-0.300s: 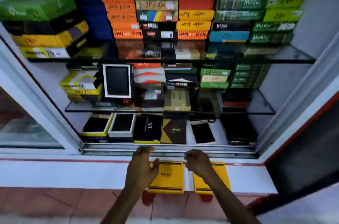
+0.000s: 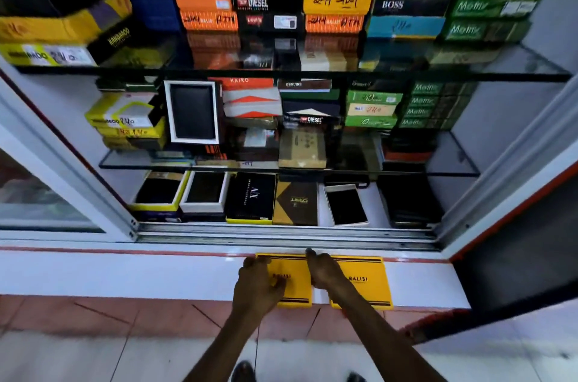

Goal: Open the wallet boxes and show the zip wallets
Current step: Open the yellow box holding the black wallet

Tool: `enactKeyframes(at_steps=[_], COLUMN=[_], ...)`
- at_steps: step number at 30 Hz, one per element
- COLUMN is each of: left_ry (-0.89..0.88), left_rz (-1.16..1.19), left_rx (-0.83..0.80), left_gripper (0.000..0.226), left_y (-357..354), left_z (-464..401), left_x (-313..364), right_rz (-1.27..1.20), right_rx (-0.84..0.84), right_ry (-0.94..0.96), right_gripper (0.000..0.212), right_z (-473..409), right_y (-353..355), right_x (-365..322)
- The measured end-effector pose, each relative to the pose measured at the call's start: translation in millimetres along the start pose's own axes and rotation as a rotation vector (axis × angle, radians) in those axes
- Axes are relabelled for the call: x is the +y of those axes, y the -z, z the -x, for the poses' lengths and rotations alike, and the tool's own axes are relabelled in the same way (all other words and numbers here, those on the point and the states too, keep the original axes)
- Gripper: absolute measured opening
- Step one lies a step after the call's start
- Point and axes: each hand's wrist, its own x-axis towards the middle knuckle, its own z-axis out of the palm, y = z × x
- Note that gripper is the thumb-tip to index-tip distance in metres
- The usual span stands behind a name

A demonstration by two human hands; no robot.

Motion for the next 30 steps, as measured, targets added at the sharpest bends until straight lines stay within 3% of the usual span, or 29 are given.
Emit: enactKeyframes(at_steps=[9,14,17,21,25,27,30], left_ry=[0.152,0.191,0.208,0.219,0.229,0.263,0.307], left_rz=[-0.029,-0.084,-0.029,0.322,0.894,1.099,1.274], left_rx=[0.074,0.102,0.081,0.056,0.046,0.075,0.177], left_gripper=[0.120,0.122,0.120,0.104,0.054,0.039,0.034], left_y=[-21,-30,-27,-5,24,33,38], left_z=[4,3,2,1,5,8,7], left_x=[14,25,26,18,-6,-24,-54], right_rz=[-0.483,-0.538,-0.542,-0.405,0.103,0.185,0.190], right_rx=[-0.139,-0.165,-0.165,-0.118,0.140,0.251,0.313], right_ry=[-0.214,-0.234,-0.205,-0.083,0.158,0.245,0.288], right_gripper=[0.066,0.072,0.062,0.036,0.015,0.019,0.022], right_z=[-13,-18,-15,-13,-19,-16,-5], right_y=[10,8,8,4,-8,-9,-4], right_x=[1,7,9,14,24,24,18])
